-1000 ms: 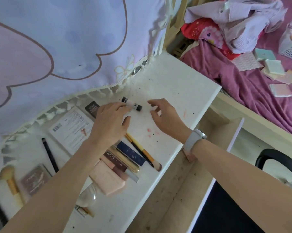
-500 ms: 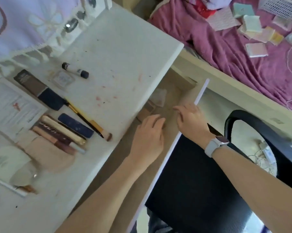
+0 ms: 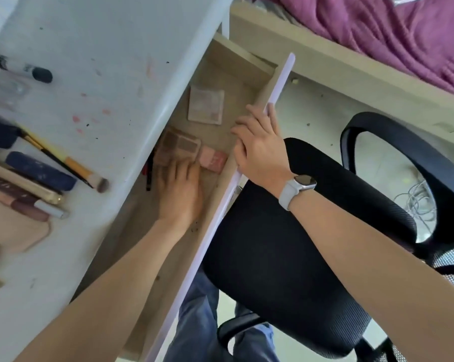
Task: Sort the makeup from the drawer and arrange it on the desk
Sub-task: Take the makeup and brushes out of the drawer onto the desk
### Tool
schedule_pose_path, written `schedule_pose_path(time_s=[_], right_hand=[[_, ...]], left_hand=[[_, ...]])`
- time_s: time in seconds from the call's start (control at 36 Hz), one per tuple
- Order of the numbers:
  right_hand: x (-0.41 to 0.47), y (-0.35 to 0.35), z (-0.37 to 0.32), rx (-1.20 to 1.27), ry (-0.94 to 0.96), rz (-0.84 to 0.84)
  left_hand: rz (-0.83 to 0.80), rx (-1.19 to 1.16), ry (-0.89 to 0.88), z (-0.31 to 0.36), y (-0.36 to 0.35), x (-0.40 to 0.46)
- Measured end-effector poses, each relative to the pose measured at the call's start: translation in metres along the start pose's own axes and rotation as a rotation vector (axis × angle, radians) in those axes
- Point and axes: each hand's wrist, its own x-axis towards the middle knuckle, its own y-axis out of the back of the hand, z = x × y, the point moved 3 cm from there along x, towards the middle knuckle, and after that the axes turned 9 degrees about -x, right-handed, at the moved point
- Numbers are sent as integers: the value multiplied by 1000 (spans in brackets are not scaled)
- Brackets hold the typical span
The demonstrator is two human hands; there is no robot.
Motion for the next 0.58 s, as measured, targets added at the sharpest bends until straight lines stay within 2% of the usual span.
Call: schedule_pose_path(time_s=[0.08, 0.19, 0.28, 0.44, 0.5, 0.58], right_hand=[[0, 0, -1, -15, -9, -5], [2, 0, -2, -143, 1, -56], [8, 1, -5, -320, 29, -208], [37, -13, -12, -555, 178, -702], [44, -26, -15, -553, 179, -784], [55, -45, -19, -443, 84, -804]], left_hand=[[79, 52, 36, 5, 6, 7], [-7, 116, 126, 2, 6, 21], [-32, 97, 141, -1, 2, 14], [3, 44, 141, -11, 2, -9], [41, 60, 109, -10, 4, -12], [127, 143, 67, -8, 8, -11]])
